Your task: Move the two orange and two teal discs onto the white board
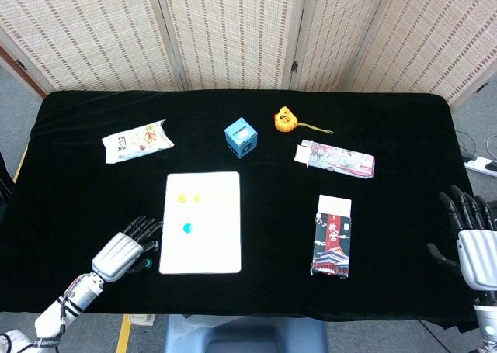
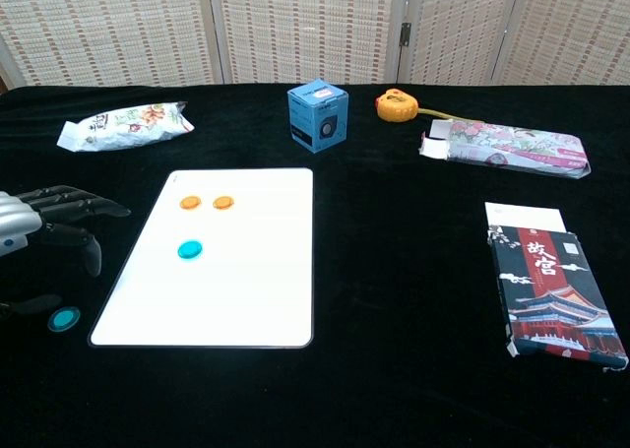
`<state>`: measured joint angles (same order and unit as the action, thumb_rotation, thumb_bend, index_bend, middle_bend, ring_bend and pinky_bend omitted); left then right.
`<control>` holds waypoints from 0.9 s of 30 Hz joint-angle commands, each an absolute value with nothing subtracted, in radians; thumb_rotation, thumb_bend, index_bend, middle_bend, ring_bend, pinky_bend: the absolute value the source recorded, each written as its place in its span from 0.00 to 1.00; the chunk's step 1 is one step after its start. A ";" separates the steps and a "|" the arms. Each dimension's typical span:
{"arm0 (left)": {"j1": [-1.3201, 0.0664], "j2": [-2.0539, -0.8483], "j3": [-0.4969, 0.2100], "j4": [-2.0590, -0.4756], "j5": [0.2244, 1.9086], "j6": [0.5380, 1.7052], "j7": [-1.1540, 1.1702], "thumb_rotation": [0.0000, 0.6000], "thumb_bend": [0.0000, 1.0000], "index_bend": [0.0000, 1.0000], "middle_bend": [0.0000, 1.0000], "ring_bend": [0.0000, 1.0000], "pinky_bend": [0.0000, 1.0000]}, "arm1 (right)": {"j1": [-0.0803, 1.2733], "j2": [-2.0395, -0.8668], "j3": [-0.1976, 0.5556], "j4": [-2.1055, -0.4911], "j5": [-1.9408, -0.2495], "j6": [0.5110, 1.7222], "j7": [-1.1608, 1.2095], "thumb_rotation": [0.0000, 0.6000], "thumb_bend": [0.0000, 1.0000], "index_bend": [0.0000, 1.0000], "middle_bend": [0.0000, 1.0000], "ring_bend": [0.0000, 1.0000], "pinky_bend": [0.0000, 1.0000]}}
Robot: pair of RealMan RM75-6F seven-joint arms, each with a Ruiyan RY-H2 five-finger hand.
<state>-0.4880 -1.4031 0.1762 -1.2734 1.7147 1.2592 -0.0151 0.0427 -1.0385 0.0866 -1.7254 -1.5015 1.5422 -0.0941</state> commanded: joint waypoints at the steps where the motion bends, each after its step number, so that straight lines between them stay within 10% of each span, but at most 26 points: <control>1: -0.483 -1.412 0.179 -1.277 1.717 1.244 0.007 1.00 0.43 0.42 0.09 0.00 0.00 | 0.041 -1.038 0.086 -1.724 -1.501 1.544 -0.093 1.00 0.27 0.00 0.00 0.00 0.00; 27: -0.437 -1.445 0.168 -1.254 1.681 1.189 0.042 1.00 0.39 0.42 0.09 0.00 0.00 | 0.041 -1.044 0.086 -1.710 -1.503 1.543 -0.078 1.00 0.27 0.00 0.00 0.00 0.00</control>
